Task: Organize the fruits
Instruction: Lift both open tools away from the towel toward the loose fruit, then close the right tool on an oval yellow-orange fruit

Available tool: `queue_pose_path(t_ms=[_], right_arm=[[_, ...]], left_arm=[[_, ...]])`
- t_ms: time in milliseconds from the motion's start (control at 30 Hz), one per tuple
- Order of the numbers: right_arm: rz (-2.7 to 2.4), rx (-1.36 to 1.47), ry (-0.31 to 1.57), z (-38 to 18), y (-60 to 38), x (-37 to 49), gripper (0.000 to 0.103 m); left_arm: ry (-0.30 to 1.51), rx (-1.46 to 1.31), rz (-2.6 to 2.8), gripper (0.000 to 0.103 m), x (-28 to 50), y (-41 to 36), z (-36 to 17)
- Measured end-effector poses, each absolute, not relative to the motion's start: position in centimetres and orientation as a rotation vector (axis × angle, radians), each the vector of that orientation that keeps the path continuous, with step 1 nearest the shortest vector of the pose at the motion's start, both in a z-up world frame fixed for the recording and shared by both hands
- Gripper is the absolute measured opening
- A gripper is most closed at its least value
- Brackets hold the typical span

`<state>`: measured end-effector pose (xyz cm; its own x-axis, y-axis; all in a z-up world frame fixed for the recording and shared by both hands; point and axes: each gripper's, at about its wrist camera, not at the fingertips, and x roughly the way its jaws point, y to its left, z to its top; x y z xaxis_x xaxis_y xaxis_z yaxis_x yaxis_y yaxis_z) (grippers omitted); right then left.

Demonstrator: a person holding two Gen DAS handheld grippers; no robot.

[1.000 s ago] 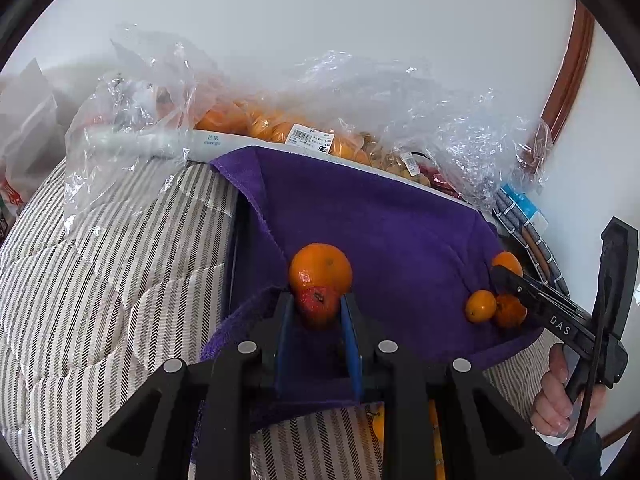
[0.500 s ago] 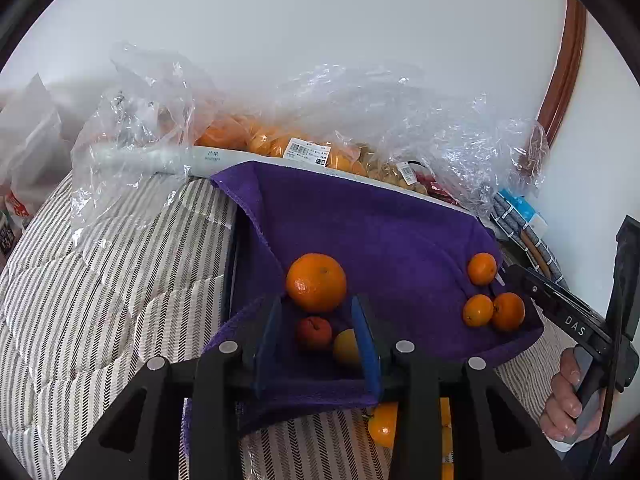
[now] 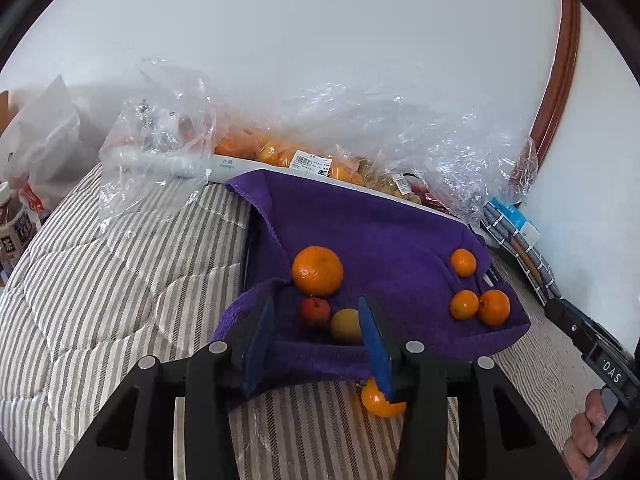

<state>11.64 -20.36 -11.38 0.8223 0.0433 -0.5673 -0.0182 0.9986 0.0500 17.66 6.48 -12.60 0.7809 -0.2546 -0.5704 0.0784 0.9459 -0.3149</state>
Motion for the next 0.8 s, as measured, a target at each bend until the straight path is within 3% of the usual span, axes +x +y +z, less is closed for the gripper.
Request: queue_pose_path(t_ms=[400,800], right_arm=[[0.222,0.091,0.769,-14.9,-14.8,7.8,0.051],[0.291,0.019,0.855,-17.6,-8.4,7.8,0.051]], left_arm=[[0.687,-0.279,-0.036,0.045,11.7,11.6,-14.3],[0.716,-0.264,-0.030,0.048,11.3,12.1,-15.0]])
